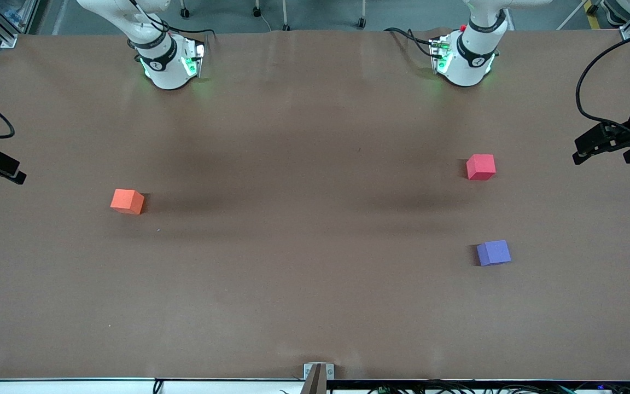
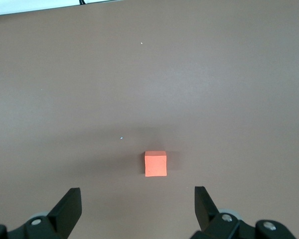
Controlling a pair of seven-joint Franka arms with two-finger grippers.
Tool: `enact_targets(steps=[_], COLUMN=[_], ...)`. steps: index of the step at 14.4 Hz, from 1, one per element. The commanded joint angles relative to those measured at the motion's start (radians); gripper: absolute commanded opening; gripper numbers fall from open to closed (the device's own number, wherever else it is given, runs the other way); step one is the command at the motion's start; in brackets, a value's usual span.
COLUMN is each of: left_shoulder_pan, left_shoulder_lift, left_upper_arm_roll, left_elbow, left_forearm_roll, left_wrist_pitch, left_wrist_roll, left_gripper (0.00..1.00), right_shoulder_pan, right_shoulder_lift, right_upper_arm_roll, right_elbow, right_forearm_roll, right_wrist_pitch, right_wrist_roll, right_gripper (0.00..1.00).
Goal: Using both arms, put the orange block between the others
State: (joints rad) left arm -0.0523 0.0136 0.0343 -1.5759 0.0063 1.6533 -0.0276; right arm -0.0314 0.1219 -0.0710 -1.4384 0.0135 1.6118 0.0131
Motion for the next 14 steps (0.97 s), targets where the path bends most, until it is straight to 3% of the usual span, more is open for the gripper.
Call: enact_targets(steps=[1,7,14], left_shoulder_pan=[0.003,0.008,0.009], left_shoulder_lift=[-0.017,-0.02,-0.027], left_upper_arm_roll=[-0.007,-0.008,-0.008], left_elbow=[-0.003,-0.009,-0.021], left_forearm_roll=[-0.002,-0.006,-0.008], left_wrist_pitch=[0.005,0.003,0.005], left_wrist_roll=[-0.005,0.005,0.063], left_gripper=[1.0,1.0,1.0], right_shoulder_pan=[-0.004,-0.007,-0.002], right_shoulder_lift=[-0.036,-0.03,0.011], right_upper_arm_roll=[0.014,0.013,0.013], right_elbow=[-0.046,-0.059,-0.44], right_forearm_roll=[-0.051,-0.052,-0.052], right_wrist_pitch=[0.004,0.005,0.264], right_wrist_roll=[-0.004,-0.005,-0.005], right_gripper=[1.0,1.0,1.0])
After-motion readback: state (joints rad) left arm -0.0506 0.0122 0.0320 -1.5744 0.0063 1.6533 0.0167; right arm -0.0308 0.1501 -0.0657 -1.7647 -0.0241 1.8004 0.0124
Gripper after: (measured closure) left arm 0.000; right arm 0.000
